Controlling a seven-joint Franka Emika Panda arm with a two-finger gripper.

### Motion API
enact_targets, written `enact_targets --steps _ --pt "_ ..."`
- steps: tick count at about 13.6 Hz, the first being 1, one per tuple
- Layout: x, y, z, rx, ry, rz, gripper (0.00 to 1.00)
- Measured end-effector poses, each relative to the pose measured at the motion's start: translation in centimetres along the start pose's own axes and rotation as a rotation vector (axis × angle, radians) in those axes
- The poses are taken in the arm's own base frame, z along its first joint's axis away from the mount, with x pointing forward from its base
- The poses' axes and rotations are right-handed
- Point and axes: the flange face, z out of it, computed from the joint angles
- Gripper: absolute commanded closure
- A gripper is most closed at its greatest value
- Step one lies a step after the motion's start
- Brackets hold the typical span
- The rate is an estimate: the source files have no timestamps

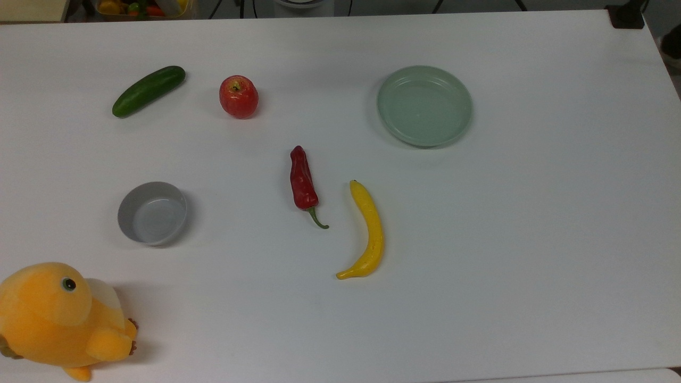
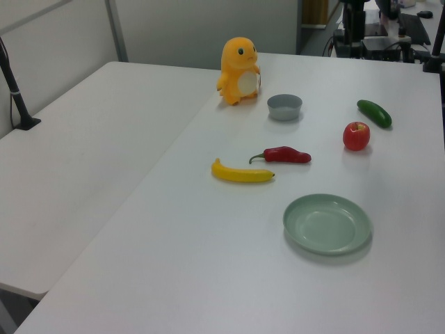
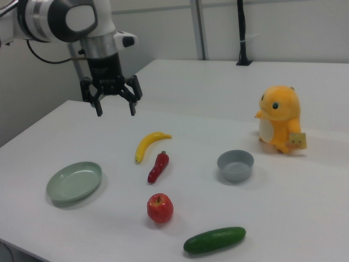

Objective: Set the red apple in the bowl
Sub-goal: 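Move the gripper from rest toward the red apple, then lower the open gripper over the red apple and close on it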

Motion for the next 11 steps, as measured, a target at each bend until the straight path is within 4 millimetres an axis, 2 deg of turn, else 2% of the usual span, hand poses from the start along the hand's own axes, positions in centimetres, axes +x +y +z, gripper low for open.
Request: enact_targets --steps 3,5,9,11 --pt "-2.7 4.7 1.2 0.009 -0.038 -0.275 0.03" --pt "-3.8 6.3 2.4 0.005 -0.081 -0.351 0.02" --pt "-4.1 6.7 6.8 0.015 -0.151 -0.376 0.00" --pt "-4.1 7.0 10.3 0.009 -0.169 -0.385 0.00"
